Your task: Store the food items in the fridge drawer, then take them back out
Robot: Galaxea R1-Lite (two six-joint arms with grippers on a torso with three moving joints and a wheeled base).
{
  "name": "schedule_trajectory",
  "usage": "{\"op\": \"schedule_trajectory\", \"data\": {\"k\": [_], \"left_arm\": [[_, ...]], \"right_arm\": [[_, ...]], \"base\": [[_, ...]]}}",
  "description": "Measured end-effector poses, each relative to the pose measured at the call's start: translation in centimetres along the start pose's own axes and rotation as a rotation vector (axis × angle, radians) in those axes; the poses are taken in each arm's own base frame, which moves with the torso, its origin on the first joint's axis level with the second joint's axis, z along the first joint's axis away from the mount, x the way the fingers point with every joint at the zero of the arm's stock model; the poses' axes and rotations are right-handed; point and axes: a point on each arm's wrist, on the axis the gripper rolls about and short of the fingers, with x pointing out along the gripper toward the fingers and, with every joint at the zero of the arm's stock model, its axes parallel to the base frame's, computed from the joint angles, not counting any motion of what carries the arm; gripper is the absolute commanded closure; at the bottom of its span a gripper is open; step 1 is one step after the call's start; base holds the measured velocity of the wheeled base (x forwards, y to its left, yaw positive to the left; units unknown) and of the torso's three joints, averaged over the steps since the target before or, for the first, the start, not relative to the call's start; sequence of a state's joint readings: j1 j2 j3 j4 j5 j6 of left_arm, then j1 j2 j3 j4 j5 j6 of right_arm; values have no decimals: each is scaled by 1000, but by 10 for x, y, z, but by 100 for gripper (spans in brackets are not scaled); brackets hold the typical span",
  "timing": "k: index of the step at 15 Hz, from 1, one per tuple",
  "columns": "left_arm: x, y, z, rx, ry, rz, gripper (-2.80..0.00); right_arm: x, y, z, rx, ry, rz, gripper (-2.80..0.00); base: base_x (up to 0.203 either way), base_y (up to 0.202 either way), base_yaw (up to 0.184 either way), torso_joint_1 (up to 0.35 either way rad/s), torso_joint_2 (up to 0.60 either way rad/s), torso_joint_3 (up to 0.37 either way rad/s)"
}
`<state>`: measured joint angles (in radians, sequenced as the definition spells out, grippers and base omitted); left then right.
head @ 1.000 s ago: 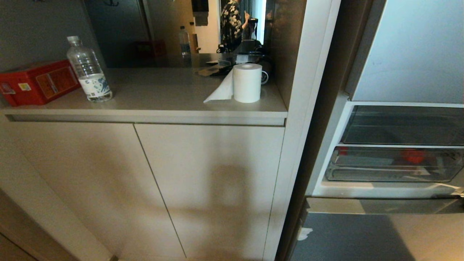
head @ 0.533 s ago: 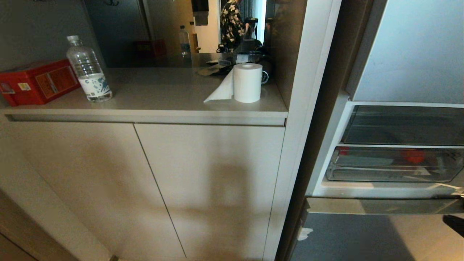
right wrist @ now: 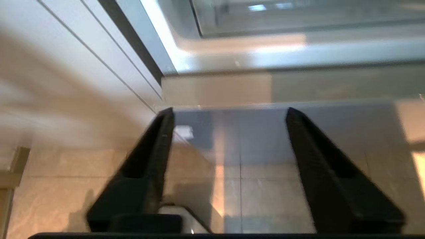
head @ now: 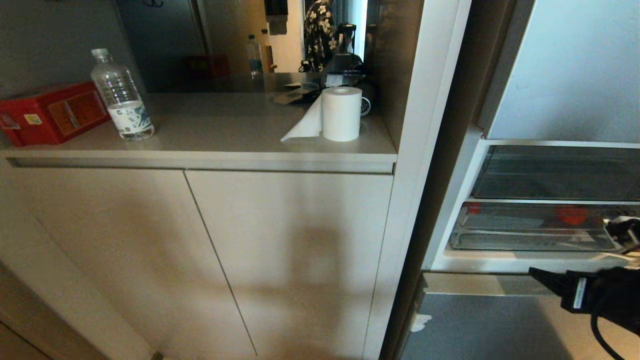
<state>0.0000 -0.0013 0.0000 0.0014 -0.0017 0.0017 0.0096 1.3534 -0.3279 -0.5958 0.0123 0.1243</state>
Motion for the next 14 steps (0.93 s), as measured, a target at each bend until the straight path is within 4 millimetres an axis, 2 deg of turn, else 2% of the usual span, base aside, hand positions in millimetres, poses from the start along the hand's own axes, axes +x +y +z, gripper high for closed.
{"op": "schedule_trajectory", "data": {"k": [9,11,14], "left_arm": [[0,0,0,0,0,0,0],[0,0,0,0,0,0,0],[0,0,0,0,0,0,0]], "right_arm": [[110,5,-1,-14,-176,63,-280],[129,8,-1,-14,-196,51,-280],[145,10,-2,-14,-194,27,-280]], "base": [[0,0,0,0,0,0],[0,0,0,0,0,0],[0,0,0,0,0,0]]}}
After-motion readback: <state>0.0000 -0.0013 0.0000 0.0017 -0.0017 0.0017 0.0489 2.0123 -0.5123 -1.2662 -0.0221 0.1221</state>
